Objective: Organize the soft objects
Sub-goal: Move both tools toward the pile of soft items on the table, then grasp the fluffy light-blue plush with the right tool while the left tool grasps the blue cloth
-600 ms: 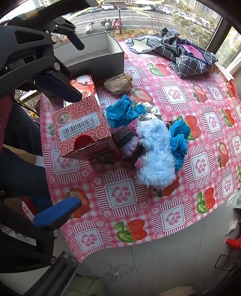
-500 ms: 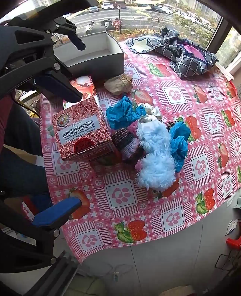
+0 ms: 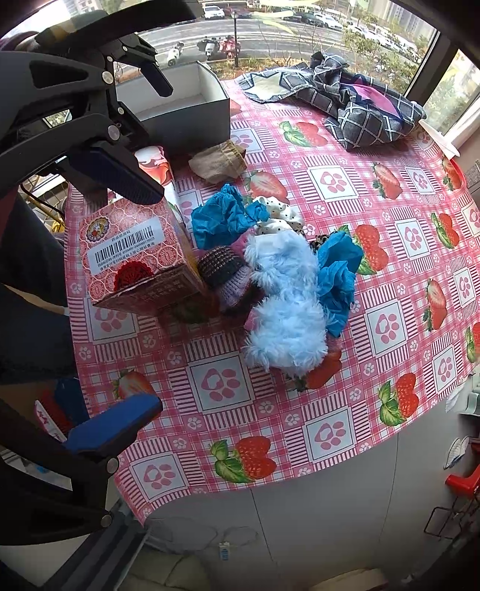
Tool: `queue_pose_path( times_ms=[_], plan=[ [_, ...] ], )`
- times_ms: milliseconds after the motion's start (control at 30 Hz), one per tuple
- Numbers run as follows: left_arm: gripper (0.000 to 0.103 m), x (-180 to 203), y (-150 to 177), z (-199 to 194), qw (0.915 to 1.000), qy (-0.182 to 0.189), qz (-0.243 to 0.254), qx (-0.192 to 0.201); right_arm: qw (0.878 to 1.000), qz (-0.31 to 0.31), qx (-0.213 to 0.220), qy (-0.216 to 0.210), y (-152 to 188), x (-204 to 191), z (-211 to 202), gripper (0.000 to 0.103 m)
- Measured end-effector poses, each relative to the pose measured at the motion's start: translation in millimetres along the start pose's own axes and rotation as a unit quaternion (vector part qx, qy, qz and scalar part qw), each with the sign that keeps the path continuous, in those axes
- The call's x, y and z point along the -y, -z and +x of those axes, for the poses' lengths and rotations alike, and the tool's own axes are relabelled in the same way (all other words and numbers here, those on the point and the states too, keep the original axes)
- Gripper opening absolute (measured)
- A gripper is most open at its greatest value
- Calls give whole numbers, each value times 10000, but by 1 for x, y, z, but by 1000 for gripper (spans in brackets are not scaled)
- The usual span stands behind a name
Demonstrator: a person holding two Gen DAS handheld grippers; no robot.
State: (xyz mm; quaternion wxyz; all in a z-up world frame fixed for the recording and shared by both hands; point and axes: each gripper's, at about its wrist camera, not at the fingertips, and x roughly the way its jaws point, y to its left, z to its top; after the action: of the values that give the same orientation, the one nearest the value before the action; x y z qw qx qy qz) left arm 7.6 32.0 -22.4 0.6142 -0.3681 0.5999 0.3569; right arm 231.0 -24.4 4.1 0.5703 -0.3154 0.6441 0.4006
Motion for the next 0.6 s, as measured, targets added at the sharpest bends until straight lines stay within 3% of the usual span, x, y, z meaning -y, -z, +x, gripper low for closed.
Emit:
queue_pose_path(
  times_ms=[100, 367, 600],
  plan=[
    [103, 3, -10, 4, 9995, -183, -128, -203, 9997, -195, 96, 66, -14, 5, 6, 103],
    [103, 6, -49, 24, 9975, 329, -571, -253, 9964, -841, 0, 65, -57, 4, 40, 103],
    [103, 26, -65, 53, 9981, 408, 34, -451, 9809, -1916, -4, 340, -78, -21, 78, 103]
  ],
)
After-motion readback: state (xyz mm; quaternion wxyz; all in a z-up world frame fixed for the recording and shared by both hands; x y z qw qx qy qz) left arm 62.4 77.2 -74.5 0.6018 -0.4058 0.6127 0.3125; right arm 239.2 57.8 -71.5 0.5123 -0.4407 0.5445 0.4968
